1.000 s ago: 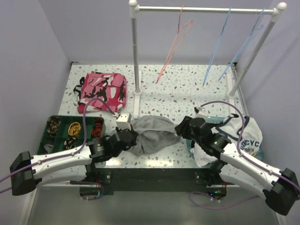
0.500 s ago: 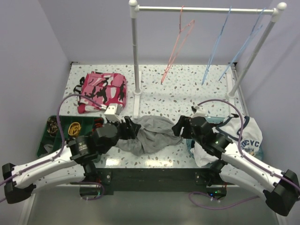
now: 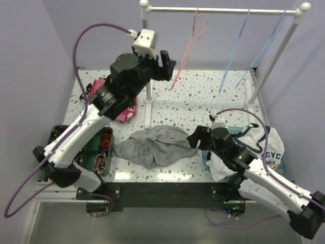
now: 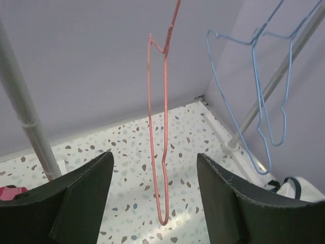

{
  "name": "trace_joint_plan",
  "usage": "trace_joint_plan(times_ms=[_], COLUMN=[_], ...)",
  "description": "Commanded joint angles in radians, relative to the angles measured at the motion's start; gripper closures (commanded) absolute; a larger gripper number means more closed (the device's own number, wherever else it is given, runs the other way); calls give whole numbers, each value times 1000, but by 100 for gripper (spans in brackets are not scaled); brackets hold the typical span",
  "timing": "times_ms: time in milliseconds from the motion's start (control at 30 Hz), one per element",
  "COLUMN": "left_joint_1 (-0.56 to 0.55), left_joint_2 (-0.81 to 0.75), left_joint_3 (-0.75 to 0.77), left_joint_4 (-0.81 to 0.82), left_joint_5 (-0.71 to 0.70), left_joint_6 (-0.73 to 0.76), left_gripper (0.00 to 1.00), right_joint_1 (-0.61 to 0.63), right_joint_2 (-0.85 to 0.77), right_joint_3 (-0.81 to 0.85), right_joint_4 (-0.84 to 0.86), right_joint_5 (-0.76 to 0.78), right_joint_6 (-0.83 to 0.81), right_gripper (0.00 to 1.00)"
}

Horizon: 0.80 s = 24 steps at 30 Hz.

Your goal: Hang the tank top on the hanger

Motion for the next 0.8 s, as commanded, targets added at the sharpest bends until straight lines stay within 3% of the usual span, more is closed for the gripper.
trace_joint_plan(times_ms=[0,67,167,433,567,767], left_joint_1=[34,45,48,48,48,47], left_joint_2=[211,330,434,473,523,554], left_joint_3=[384,557,668,547,556,525], left_joint_4=[-162,-228,-254,-136,-122,-75], left_joint_5=[184,200,205,178,169,84], left_joint_6=[203,231,251,252,245,235], left_gripper=[28,28,29,32,35,46], right_joint_1=[1,0,1,1,1,1], right_joint_2=[-10,-16,-19,-8,-5,-14], right_joint_3=[36,31,36,46,40,30], right_joint_4=[-12,-14,-20,-24,-20,-24], right_joint_5=[-15,-13,-12,-16,-15,-12], right_joint_6=[-33,-35,-37,-38,-35,-29], right_gripper=[32,32,32,33,34,34])
